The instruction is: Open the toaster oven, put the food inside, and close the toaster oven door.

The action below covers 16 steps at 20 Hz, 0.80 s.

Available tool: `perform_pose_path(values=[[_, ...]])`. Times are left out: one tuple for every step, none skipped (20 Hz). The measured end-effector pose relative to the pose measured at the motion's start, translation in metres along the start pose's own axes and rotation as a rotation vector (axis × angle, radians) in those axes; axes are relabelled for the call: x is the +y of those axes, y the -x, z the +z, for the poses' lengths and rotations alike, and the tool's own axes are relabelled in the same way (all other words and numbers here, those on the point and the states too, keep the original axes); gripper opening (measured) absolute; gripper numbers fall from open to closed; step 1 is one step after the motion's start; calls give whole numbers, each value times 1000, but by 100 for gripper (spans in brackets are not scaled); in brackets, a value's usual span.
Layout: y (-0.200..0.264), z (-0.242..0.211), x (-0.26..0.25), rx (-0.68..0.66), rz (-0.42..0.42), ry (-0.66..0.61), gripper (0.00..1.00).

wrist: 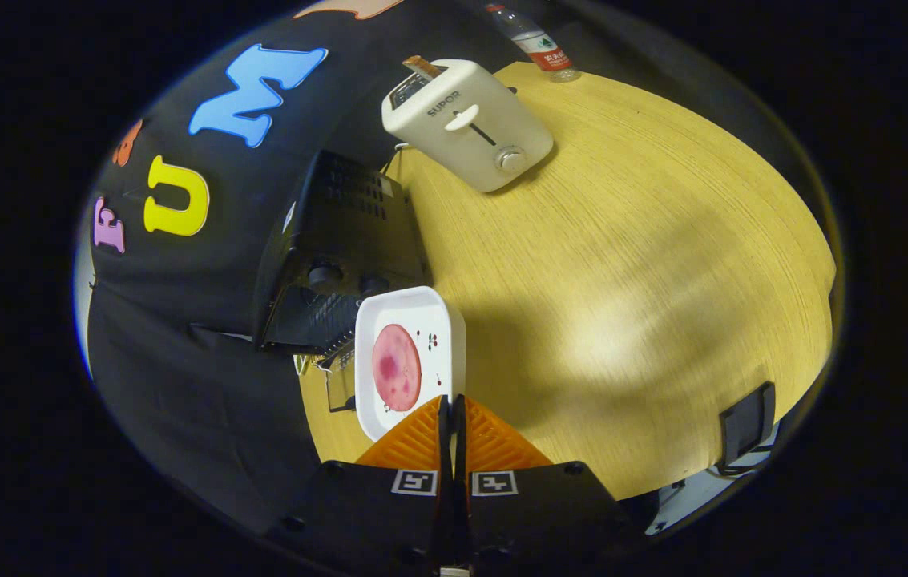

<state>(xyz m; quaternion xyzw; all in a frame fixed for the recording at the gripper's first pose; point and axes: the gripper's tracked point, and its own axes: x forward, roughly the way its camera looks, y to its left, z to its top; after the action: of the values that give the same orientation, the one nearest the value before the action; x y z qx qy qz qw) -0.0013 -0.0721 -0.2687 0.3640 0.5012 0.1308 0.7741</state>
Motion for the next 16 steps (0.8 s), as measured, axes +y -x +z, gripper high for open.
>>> perform_pose_path(values=[[-1, -10, 10, -5, 8, 1, 2], [-3, -19, 20, -8, 19, 0, 2], [-1, -28, 30, -11, 29, -1, 2], [-3, -38, 40, -15, 38, -4, 2], [-6, -48, 50, -18, 47, -7, 2], [-10, -57, 58, -20, 54, -10, 2], [-15, -66, 67, -21, 57, -10, 2], [-19, -74, 74, -28, 57, -9, 2], [-25, -83, 81, -34, 56, -6, 2], [-30, -89, 88, -39, 54, -7, 2], [-34, -97, 96, -39, 58, -18, 2], [-37, -102, 105, -39, 63, -31, 2], [-42, -105, 112, -49, 63, -38, 2], [-47, -105, 117, -60, 60, -36, 2], [-55, -105, 122, -67, 50, -31, 2], [-62, -104, 126, -69, 41, -27, 2]])
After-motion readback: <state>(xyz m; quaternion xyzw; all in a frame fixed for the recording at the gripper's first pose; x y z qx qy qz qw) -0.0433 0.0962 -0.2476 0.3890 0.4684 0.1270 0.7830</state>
